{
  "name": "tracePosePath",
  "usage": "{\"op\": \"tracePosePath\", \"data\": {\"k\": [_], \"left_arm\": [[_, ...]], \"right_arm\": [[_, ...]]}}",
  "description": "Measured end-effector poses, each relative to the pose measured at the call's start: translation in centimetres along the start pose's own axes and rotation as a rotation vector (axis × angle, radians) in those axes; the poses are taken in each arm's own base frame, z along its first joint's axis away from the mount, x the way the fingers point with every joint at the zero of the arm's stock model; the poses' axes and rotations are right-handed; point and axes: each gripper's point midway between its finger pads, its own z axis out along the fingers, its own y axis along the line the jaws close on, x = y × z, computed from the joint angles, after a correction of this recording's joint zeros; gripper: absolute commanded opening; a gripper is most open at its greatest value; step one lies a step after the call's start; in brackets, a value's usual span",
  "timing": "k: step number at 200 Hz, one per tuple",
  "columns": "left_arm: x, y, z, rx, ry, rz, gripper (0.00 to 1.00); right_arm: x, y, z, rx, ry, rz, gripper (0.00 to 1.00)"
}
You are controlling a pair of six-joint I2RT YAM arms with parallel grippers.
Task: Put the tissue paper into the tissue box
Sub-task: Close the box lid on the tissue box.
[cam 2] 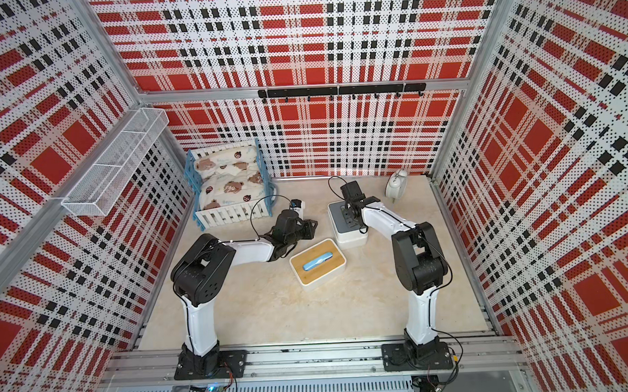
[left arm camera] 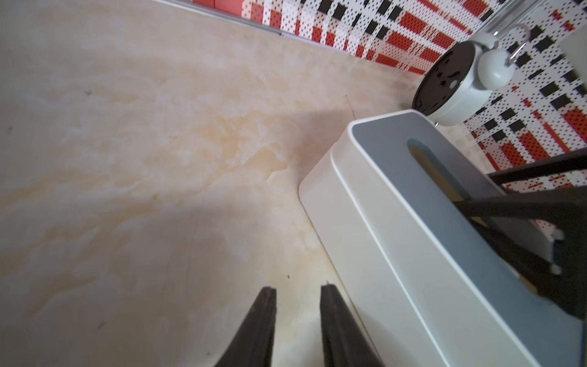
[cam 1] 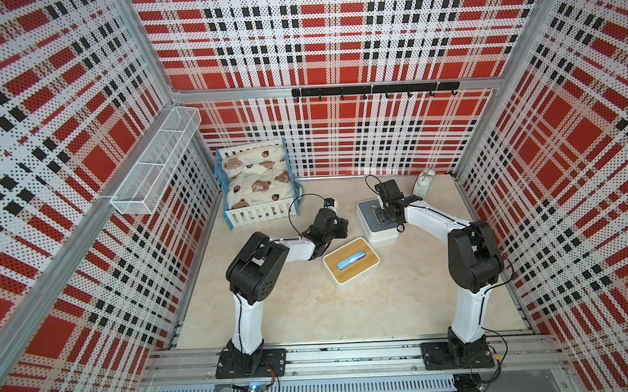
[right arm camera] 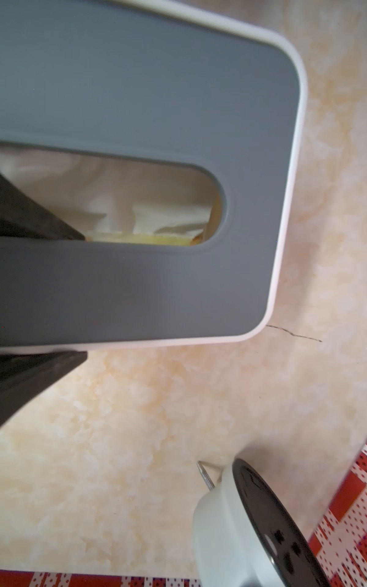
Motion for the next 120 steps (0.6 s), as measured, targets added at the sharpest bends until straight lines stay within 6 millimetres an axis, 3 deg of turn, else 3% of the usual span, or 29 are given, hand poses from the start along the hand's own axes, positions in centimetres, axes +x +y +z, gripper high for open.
{"op": "tracePosePath", "data": {"k": [19,45,75,120], "left_arm": [[-2.0,0.0,1.3,0.017,-0.031,0.007,0.26],[-4.3,1.5,3.3,0.02,-0.064,-0.003,0.25],[-4.1,3.1,4.0,0.008,-0.051,-0.012,0.25],[-3.3,2.4,4.2,0.03,-0.027,0.005,0.26]], "right_arm": [[-0.8,0.1,0.4,0.004,-0.036,0.015,0.0],[-1.3,0.4,0.5,0.013,-0.074,0.026,0.0],[-1.9,0.6,0.6,0.016,-0.086,0.036,0.0],[-3.4,2.3,1.1,-0.005,-0.094,0.03,0.0]]}}
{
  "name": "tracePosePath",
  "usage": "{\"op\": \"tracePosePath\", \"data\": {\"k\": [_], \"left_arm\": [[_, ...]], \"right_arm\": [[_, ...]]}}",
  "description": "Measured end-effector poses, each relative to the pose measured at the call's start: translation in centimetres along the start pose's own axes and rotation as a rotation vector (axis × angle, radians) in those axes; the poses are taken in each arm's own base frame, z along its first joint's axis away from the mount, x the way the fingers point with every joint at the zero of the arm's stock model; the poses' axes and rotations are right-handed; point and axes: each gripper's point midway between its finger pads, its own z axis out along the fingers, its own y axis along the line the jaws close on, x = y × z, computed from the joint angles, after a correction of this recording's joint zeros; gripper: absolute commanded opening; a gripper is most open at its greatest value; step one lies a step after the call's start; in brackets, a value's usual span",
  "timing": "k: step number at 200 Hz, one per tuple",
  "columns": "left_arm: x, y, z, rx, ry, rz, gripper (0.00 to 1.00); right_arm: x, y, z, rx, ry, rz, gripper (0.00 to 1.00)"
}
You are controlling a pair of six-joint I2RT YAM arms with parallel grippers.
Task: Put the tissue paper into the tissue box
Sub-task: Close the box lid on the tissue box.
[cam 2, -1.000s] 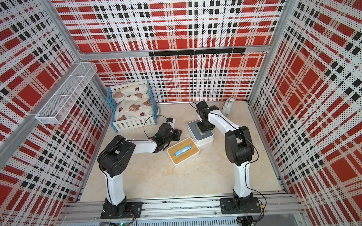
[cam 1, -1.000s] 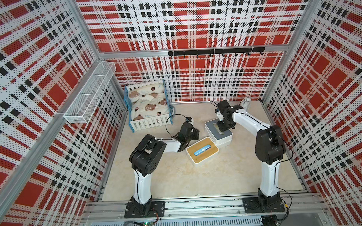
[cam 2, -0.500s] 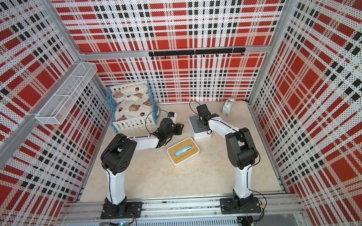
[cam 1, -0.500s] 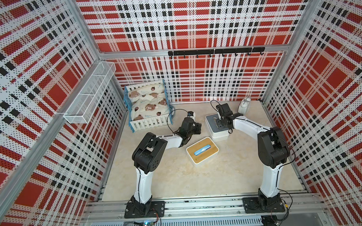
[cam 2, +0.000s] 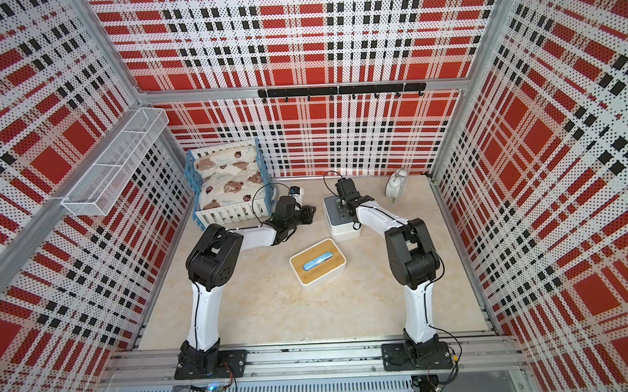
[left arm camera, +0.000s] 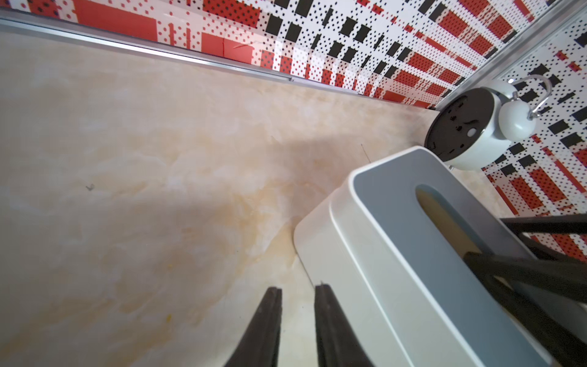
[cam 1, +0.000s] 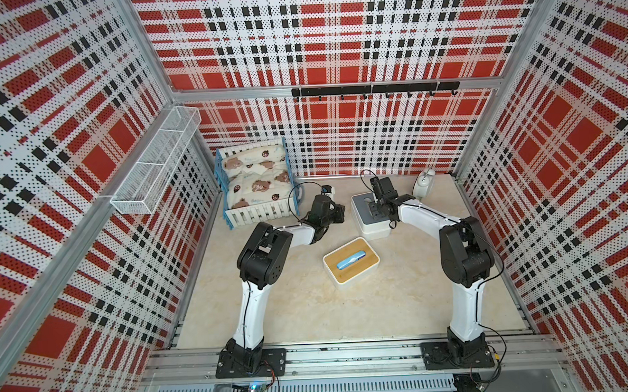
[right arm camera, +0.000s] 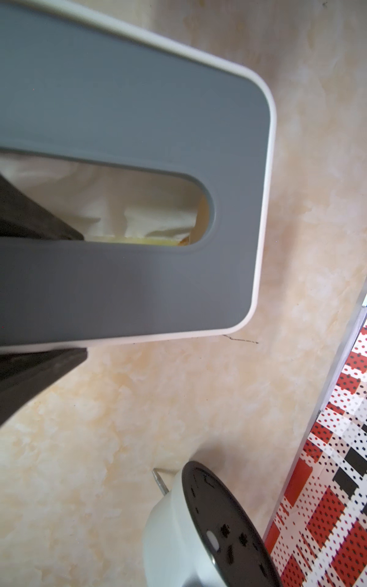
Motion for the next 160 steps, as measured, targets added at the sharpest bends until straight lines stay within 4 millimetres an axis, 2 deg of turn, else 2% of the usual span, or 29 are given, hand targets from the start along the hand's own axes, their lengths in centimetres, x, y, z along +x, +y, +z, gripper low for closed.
{"op": "tracePosePath", "data": {"k": [32,73,90,113,160], "left_arm": [[-0.2,0.3,1.1,0.018,0.005,-0.008,0.26],[-2.7,3.7,4.5,0.009,-0.031,-0.055,0.26],[-2.4,5.4,5.2,-0.008,-0.017,-0.077,0.26],[-1.7,7.2,5.3,-0.034,0.009,-0.108,0.26],[-1.0,7.4,5.8,-0.006,0.04,-0.141,0.27]], "right_arm": [[0.4,1.5,-0.5,-0.042,-0.003,-0.011,0.0],[0.2,2.6,-1.0,-0.102,0.002,-0.031,0.0],[0.1,3.2,-1.0,-0.139,0.011,-0.051,0.0],[-0.3,4.1,-0.9,-0.178,0.022,-0.076,0.0],[-1.6,5.5,-0.1,-0.227,0.027,-0.118,0.0]]}}
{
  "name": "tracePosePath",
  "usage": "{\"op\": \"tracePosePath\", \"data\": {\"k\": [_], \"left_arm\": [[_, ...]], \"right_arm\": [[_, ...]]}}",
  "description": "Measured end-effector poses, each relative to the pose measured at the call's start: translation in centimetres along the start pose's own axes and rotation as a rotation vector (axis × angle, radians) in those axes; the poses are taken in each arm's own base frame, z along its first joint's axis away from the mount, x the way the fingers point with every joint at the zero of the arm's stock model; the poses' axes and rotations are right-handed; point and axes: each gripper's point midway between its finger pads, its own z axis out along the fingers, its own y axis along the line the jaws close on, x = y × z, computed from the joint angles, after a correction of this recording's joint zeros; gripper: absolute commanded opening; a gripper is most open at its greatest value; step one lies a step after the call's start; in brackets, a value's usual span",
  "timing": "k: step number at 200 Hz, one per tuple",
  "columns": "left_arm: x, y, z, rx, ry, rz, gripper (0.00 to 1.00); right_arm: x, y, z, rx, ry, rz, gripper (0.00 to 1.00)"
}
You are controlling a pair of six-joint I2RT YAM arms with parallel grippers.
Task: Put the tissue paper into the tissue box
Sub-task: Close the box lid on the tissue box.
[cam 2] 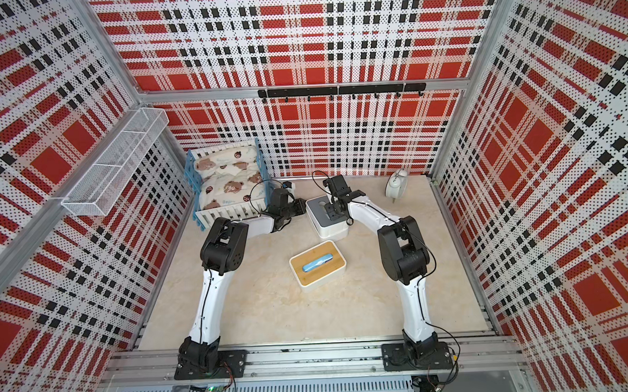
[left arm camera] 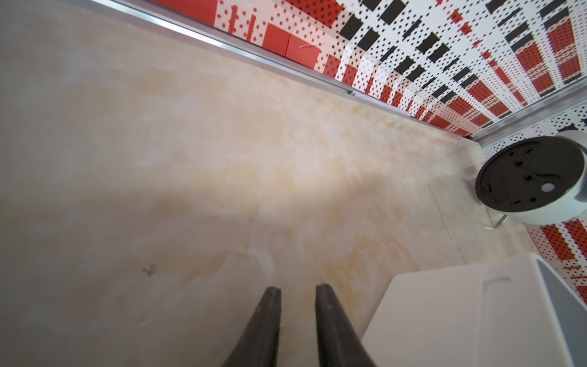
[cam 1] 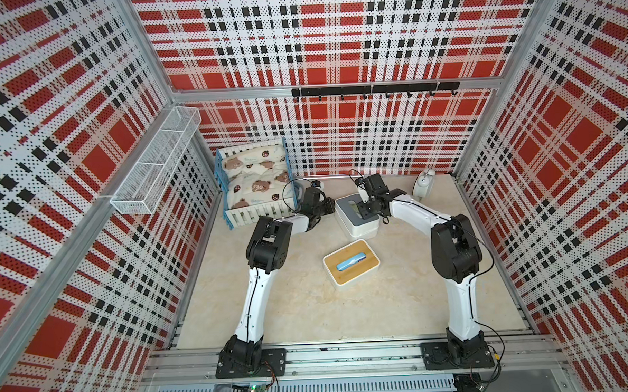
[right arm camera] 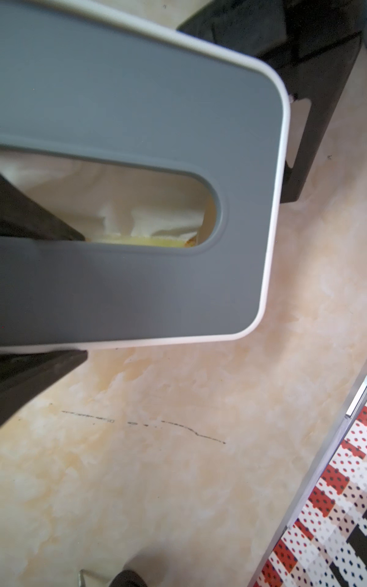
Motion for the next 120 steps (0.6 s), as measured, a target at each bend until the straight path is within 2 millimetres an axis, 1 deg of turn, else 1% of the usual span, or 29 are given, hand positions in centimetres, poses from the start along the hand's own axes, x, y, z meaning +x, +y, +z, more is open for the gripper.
{"op": "tracePosePath", "data": {"k": [58,120], "left_arm": [[0.37,0.24,0.13,0.015,0.019,-0.008,0.26],[0.43,0.09,0.01,0.047,0.017,-0.014,0.26]], "right_arm": [[-0.27,0.05,0.16,0.001,0.014,-0.013,0.0],[-0.72,0.23,0.41,0.091,-0.03,-0.024,0.0]]}}
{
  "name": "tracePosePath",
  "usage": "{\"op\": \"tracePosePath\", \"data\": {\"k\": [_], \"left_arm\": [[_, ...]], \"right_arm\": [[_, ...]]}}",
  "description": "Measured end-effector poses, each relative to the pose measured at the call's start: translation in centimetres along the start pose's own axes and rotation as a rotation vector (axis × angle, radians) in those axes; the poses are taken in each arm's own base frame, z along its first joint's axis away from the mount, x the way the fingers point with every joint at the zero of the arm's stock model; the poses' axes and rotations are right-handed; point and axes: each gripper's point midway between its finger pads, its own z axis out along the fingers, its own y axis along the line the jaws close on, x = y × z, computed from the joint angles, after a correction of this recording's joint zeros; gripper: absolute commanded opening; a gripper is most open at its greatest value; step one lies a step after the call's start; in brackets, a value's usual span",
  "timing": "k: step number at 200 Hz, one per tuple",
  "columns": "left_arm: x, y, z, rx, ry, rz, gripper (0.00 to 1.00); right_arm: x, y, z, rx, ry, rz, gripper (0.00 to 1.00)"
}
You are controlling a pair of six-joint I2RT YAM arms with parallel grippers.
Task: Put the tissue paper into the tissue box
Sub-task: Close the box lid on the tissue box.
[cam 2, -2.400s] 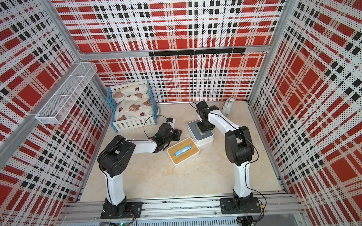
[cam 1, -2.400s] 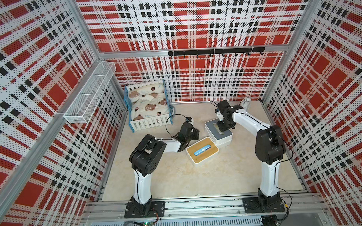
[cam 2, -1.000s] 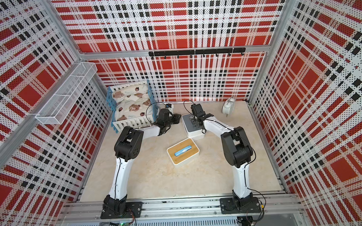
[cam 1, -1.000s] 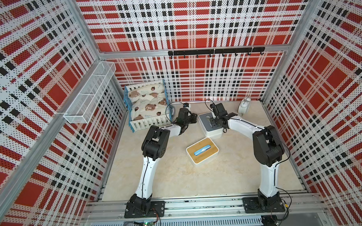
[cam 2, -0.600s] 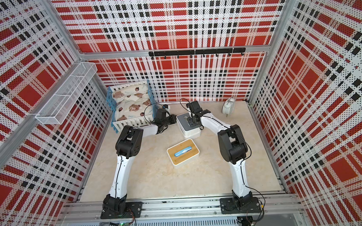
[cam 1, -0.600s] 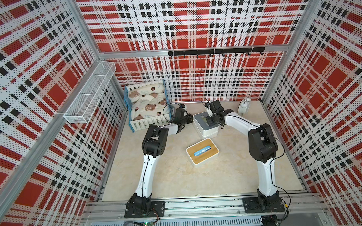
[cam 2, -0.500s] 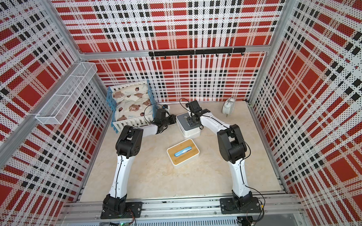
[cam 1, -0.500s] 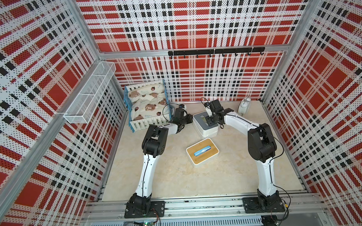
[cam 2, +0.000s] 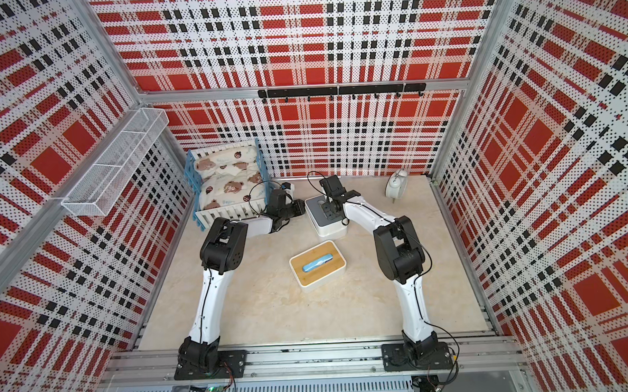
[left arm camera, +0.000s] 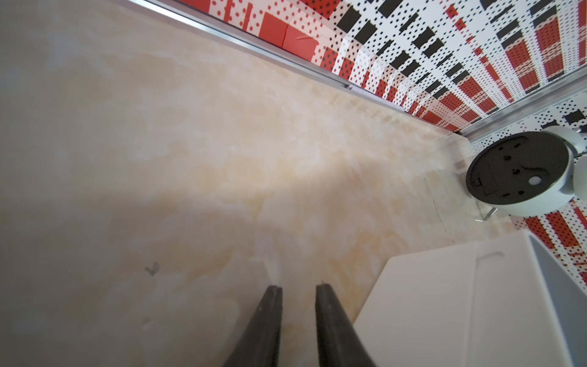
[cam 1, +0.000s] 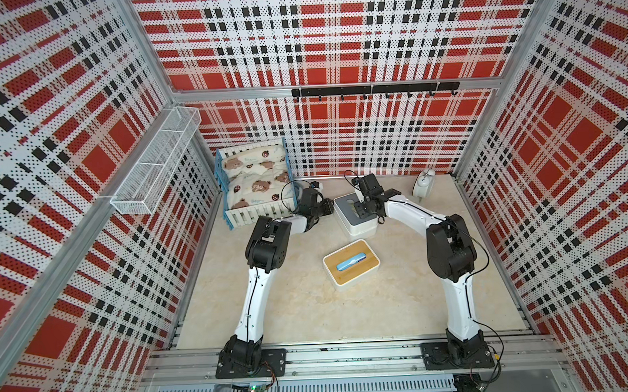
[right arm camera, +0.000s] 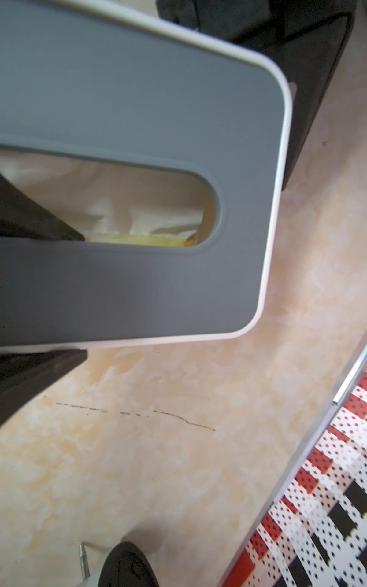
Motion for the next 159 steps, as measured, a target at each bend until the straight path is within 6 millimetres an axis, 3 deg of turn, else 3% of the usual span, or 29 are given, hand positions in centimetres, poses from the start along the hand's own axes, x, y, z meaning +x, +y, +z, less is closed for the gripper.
{"op": "tracePosePath", "data": {"k": [159], "left_arm": [[-0.13,-0.49,-0.05,0.032,0.002,-0.007,0.26]], "right_arm": [[-0.75,-0.45,-0.34,0.112,-0.122,0.094,0.0]]}}
